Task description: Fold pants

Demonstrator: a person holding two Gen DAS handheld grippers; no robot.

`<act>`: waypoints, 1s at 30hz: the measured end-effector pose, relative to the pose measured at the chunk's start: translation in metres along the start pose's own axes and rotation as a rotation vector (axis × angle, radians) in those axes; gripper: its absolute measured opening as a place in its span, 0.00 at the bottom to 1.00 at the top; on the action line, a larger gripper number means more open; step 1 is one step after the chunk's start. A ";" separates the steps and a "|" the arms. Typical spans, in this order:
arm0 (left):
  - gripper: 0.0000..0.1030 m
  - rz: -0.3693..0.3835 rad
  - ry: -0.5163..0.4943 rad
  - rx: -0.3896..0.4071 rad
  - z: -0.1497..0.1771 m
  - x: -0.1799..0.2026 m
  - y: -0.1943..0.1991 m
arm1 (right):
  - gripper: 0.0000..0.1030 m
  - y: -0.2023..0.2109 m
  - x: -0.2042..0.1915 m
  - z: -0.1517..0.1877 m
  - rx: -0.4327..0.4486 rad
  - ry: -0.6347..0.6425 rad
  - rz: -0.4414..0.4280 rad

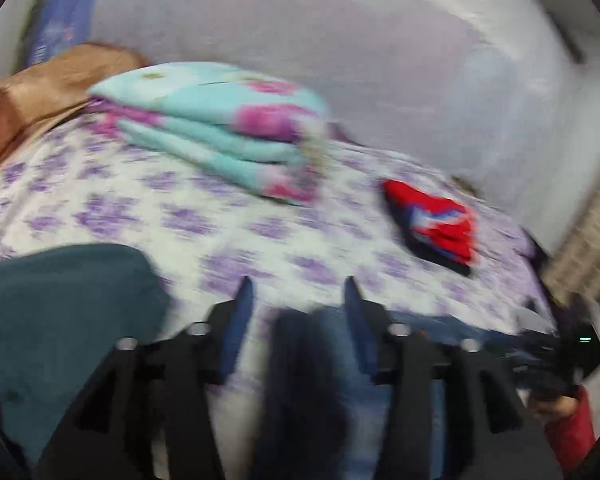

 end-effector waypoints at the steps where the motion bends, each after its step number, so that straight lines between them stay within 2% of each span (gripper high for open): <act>1: 0.64 -0.006 -0.062 -0.046 0.015 0.018 -0.005 | 0.37 -0.004 -0.010 0.007 -0.035 0.028 0.004; 2: 0.73 -0.037 -0.128 -0.091 0.029 0.031 -0.014 | 0.37 -0.012 -0.018 0.016 -0.086 0.050 0.017; 3: 0.76 -0.094 -0.207 -0.141 0.046 0.041 -0.026 | 0.38 -0.023 -0.025 0.027 -0.140 0.060 0.025; 4: 0.77 -0.182 -0.294 -0.193 0.065 0.046 -0.040 | 0.38 -0.029 -0.028 0.034 -0.147 0.067 0.040; 5: 0.79 -0.305 -0.391 -0.254 0.084 0.045 -0.057 | 0.38 -0.027 -0.028 0.032 -0.133 0.069 0.047; 6: 0.83 -0.365 -0.431 -0.277 0.090 0.044 -0.062 | 0.38 -0.022 -0.025 0.031 -0.147 0.041 0.026; 7: 0.88 -0.388 -0.429 -0.258 0.086 0.045 -0.059 | 0.38 -0.016 -0.021 0.030 -0.149 0.005 0.003; 8: 0.94 -0.399 -0.405 -0.246 0.083 0.040 -0.053 | 0.38 -0.002 -0.013 0.031 -0.125 -0.051 -0.027; 10: 0.93 -0.379 -0.301 -0.215 0.075 0.030 -0.040 | 0.39 0.026 -0.001 0.036 -0.074 -0.096 -0.012; 12: 0.92 -0.287 -0.207 -0.167 0.067 0.034 -0.019 | 0.47 0.048 0.022 0.049 -0.060 -0.112 0.068; 14: 0.92 -0.203 -0.189 -0.172 0.068 0.047 -0.014 | 0.51 0.045 0.047 0.069 -0.111 -0.164 0.117; 15: 0.93 -0.209 -0.210 -0.197 0.072 0.050 -0.022 | 0.57 0.037 0.058 0.083 -0.159 -0.197 0.120; 16: 0.94 -0.270 -0.255 -0.245 0.082 0.046 -0.037 | 0.60 0.027 0.066 0.099 -0.217 -0.236 0.093; 18: 0.96 -0.365 -0.294 -0.322 0.099 0.033 -0.062 | 0.61 0.028 0.077 0.109 -0.178 -0.292 0.014; 20: 0.96 -0.383 -0.291 -0.313 0.095 0.035 -0.062 | 0.61 0.043 0.083 0.112 -0.164 -0.337 0.013; 22: 0.95 -0.400 -0.273 -0.296 0.091 0.035 -0.054 | 0.61 0.066 0.089 0.116 -0.091 -0.388 0.011; 25: 0.95 -0.343 -0.241 -0.200 0.082 0.054 -0.034 | 0.61 0.100 0.107 0.124 -0.018 -0.413 0.113; 27: 0.95 -0.328 -0.250 -0.178 0.078 0.066 -0.031 | 0.61 0.102 0.115 0.131 -0.047 -0.393 0.177; 28: 0.95 -0.346 -0.260 -0.178 0.079 0.068 -0.033 | 0.62 0.098 0.119 0.136 -0.083 -0.385 0.207; 29: 0.95 -0.420 -0.285 -0.206 0.082 0.064 -0.043 | 0.65 0.084 0.124 0.150 -0.165 -0.376 0.241; 30: 0.95 -0.481 -0.312 -0.239 0.087 0.057 -0.053 | 0.70 0.072 0.125 0.160 -0.216 -0.372 0.237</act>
Point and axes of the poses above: each gripper's, at about its wrist camera, not at the fingertips, and y roughly against the way its jaws point, x to its right, z to its underside, the point moved 6 cm from there along -y, roughly the way its jaws point, and after that the axes turned 6 degrees about y, right-handed, at the moved point
